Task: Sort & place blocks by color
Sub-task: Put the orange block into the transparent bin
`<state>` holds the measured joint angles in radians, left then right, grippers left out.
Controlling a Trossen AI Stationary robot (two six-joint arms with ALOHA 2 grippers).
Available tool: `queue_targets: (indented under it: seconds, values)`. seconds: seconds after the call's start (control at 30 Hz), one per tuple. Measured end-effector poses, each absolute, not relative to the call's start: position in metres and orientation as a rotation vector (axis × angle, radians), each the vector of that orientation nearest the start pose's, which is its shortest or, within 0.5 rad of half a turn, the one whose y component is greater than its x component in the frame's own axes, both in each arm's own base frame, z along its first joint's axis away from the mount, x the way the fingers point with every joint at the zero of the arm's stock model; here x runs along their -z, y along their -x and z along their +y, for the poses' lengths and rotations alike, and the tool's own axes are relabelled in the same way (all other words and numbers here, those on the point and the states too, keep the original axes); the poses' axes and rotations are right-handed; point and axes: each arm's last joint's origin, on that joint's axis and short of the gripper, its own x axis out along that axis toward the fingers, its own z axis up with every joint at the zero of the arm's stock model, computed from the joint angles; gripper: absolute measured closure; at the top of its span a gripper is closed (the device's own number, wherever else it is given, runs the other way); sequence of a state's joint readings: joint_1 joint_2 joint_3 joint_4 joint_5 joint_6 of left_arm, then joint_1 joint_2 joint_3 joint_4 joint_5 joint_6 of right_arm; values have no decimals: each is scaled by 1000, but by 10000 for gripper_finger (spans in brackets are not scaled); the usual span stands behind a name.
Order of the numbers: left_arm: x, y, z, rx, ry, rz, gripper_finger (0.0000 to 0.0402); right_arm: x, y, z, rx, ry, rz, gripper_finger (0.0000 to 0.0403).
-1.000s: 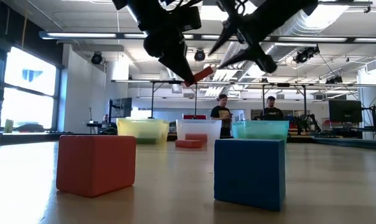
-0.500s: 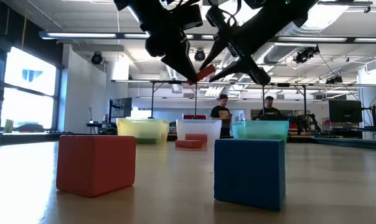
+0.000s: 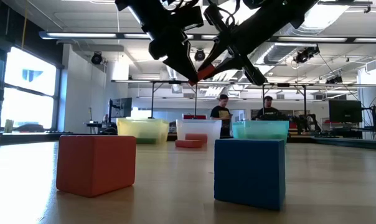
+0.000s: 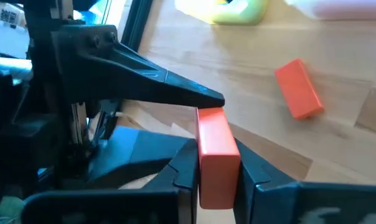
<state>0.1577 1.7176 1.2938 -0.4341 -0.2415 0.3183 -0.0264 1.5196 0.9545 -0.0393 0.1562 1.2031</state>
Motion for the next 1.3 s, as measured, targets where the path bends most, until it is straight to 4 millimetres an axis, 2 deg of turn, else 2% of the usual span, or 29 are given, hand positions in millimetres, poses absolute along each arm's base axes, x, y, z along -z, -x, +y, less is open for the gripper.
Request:
queue_targets:
  seconds: [0.13, 0.27, 0.53, 0.77, 1.03, 1.3]
  values:
    - [-249, -364, 67, -279, -346, 899, 193, -231, -324, -18, 534, -1103, 423, 369]
    - [-249, -363, 72, -341, -358, 910, 162, -229, -321, -31, 579, -1064, 431, 369]
    - [-250, -357, 96, -503, -314, 918, 158, -227, -314, -73, 671, -937, 419, 369]
    - [-250, -351, 114, -586, -161, 891, 159, -230, -303, -117, 702, -667, 436, 368]
    - [-249, -348, 125, -617, 149, 810, 159, -237, -300, -161, 527, -404, 347, 368]
    - [-248, -344, 133, -681, 344, 769, 159, -214, -305, -175, 358, -336, 415, 367]
